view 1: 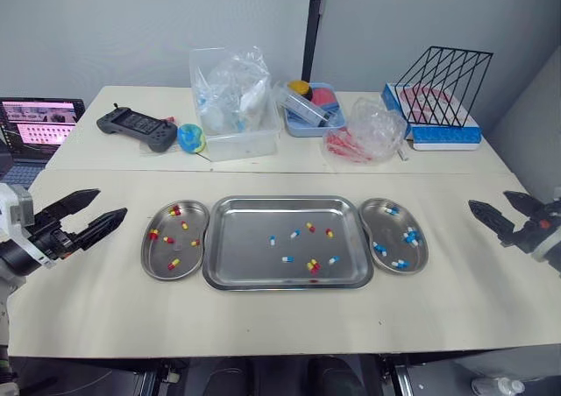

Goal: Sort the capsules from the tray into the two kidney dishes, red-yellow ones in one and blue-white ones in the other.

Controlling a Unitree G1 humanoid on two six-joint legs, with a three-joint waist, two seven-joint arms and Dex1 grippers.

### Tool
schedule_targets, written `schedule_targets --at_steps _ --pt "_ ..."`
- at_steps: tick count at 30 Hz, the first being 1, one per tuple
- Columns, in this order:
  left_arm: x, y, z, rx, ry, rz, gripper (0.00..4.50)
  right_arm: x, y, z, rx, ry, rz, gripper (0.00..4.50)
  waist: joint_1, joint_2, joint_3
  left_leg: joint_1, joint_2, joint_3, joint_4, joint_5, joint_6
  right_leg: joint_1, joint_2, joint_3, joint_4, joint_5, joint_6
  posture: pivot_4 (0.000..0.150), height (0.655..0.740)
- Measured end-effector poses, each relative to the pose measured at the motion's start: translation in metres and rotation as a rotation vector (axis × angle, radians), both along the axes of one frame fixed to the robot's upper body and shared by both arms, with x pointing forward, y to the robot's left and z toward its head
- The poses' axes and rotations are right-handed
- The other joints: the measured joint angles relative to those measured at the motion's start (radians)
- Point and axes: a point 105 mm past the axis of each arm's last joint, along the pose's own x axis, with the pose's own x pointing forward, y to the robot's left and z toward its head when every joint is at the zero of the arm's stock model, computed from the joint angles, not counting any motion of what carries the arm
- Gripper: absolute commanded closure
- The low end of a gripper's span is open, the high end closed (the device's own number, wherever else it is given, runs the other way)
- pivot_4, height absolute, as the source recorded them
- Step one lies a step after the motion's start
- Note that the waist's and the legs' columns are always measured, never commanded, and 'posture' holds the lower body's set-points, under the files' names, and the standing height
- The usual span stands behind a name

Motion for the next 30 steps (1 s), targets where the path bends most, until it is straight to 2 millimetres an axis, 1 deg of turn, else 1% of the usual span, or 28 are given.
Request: schedule_targets --at_steps 1,3,5,10,12,14,15,18,20,22,25,29,30 --pt "-0.002 -0.006 -0.001 0.014 0.017 -0.044 0.00 0.000 0.017 0.002 -0.020 0.032 0.081 0.01 -0.001 0.000 0.000 0.000 0.000 0.000 0.000 0.000 0.000 0.000 0.000 0.000 0.000 0.000 0.000 0.150 0.7400" --pt "-0.005 -0.021 0.001 0.041 0.037 -0.133 0.00 -0.003 0.060 0.009 -0.054 0.065 0.271 0.01 -0.005 0.000 0.000 0.000 0.002 0.000 0.000 0.000 0.000 0.000 0.002 0.000 0.000 0.000 0.000 0.150 0.7400" --pt "-0.009 -0.032 0.003 0.055 0.039 -0.185 0.00 -0.006 0.091 0.014 -0.069 0.078 0.402 0.01 -0.006 0.000 0.000 0.000 0.002 0.000 0.000 0.000 0.000 -0.001 0.002 0.001 0.000 0.000 -0.001 0.150 0.7400" --pt "-0.016 -0.038 0.000 0.055 0.070 -0.214 0.00 0.007 0.148 0.017 -0.072 0.080 0.596 0.01 -0.004 0.000 0.000 0.000 0.002 0.000 0.000 0.000 0.000 -0.002 0.001 0.001 0.000 0.000 -0.001 0.150 0.7400" --pt "-0.017 -0.040 0.002 0.065 0.062 -0.217 0.00 0.009 0.170 0.015 -0.095 0.088 0.670 0.01 0.000 0.000 0.000 -0.001 0.001 0.000 0.000 0.000 0.000 -0.002 0.001 0.001 0.000 0.000 -0.001 0.150 0.7400" --pt "-0.018 -0.040 0.002 0.066 0.066 -0.211 0.00 0.010 0.186 0.011 -0.119 0.103 0.724 0.01 0.006 0.000 0.000 -0.002 0.001 0.000 0.000 0.000 0.000 -0.002 0.001 0.000 0.000 0.000 0.000 0.150 0.7400" --pt "-0.019 -0.039 0.001 0.067 0.070 -0.205 0.00 0.012 0.197 0.010 -0.133 0.106 0.754 0.01 0.005 0.000 0.000 -0.002 0.001 0.000 0.000 0.000 0.000 -0.002 0.001 0.000 -0.001 0.000 0.000 0.150 0.7400" --pt "-0.026 -0.044 0.002 0.066 0.054 -0.205 0.00 0.019 0.237 0.005 -0.156 0.126 0.829 0.01 -0.002 0.000 0.000 -0.002 0.001 0.000 0.000 0.000 0.000 -0.003 0.001 0.000 0.000 0.000 0.000 0.150 0.7400" --pt "-0.030 -0.047 0.002 0.074 0.047 -0.207 0.00 0.021 0.250 -0.004 -0.168 0.151 0.822 0.01 -0.002 0.000 0.000 -0.003 0.001 0.000 0.000 0.000 0.000 -0.003 0.000 0.000 0.000 0.000 -0.001 0.150 0.7400" --pt "-0.034 -0.045 0.001 0.068 0.049 -0.187 0.00 0.023 0.261 -0.013 -0.155 0.183 0.802 0.01 0.001 0.000 0.000 -0.003 0.001 0.000 0.000 0.000 0.000 -0.003 0.000 -0.001 0.000 0.000 -0.001 0.150 0.7400" --pt "-0.035 -0.043 0.000 0.063 0.046 -0.164 0.00 0.023 0.278 -0.024 -0.136 0.214 0.790 0.01 0.002 0.000 0.000 -0.003 0.001 -0.001 0.001 0.000 0.000 -0.003 0.000 -0.002 0.000 0.000 -0.001 0.150 0.7400" --pt "-0.034 -0.043 0.004 0.060 0.027 -0.148 0.00 0.026 0.293 -0.041 -0.154 0.232 0.720 0.01 0.001 0.000 0.000 -0.003 0.001 -0.002 0.001 0.000 -0.001 -0.003 0.000 -0.003 0.001 0.000 -0.001 0.150 0.7400" --pt "-0.034 -0.043 0.004 0.060 0.026 -0.147 0.00 0.028 0.296 -0.045 -0.164 0.234 0.697 0.25 -0.002 0.000 0.000 -0.003 0.001 -0.002 0.001 0.000 -0.001 -0.003 0.000 -0.003 0.001 0.000 -0.001 0.150 0.7400"
